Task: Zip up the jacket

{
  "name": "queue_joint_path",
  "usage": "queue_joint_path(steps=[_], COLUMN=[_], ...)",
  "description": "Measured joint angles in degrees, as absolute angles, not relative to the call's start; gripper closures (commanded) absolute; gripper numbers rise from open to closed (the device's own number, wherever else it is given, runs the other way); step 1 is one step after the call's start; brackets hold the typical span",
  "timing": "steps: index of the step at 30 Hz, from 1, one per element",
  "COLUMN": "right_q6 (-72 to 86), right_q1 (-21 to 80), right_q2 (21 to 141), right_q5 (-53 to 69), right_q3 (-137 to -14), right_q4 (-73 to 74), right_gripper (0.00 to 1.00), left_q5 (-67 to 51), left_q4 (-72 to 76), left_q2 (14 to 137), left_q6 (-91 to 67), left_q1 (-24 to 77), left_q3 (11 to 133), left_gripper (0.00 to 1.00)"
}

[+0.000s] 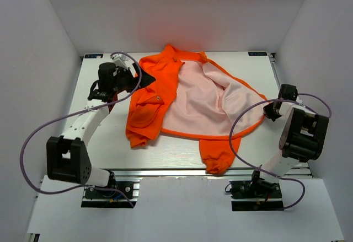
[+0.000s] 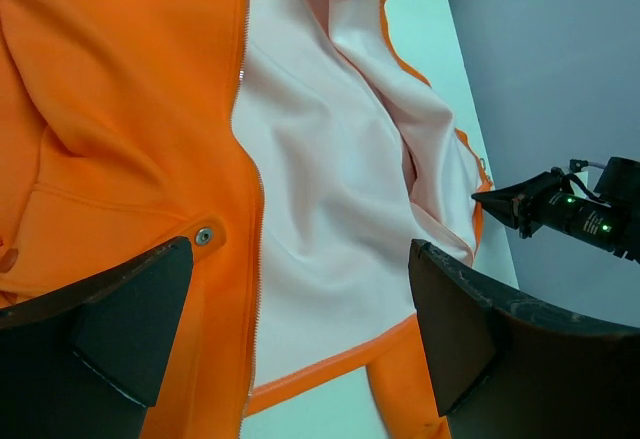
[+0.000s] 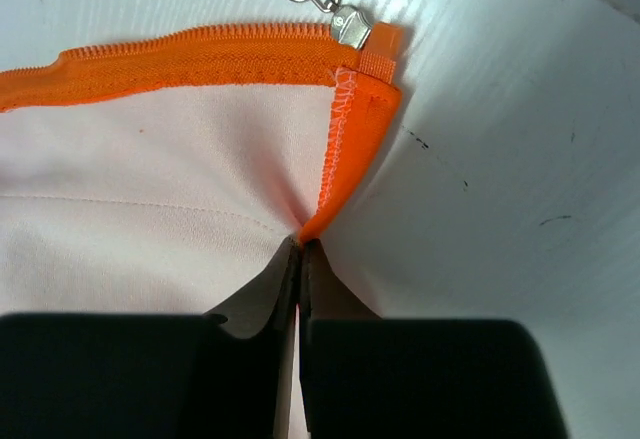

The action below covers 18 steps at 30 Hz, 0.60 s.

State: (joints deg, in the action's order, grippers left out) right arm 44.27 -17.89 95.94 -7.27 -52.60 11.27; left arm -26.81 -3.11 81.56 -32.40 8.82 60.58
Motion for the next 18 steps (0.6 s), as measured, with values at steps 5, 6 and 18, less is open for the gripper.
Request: queue_joint_path(steps=[5,6,18], right_q6=[41.1,39.8,15.6], right_q1=[-17.9,-17.9,9.4], right_q2=[95.3,94.4,70.7], right_q5=[-6.8,-6.5,-4.3], right_q3=[-52.3,-51.9,-55.9], right_q4=[9.5,9.0,9.2], right_gripper=[1.0,1.0,1.0], left_q5=[-25.1,-24.8,-20.3], left_q4=[-5.0,-5.6,-11.5], left_q2=[75.9,75.2,64.5], left_q6=[-32.4,-32.4,-34.5], left_q1=[8.8,8.8,8.8], left_q3=[58.7,58.5,50.8], left_gripper=[0.02,0.02,0.02])
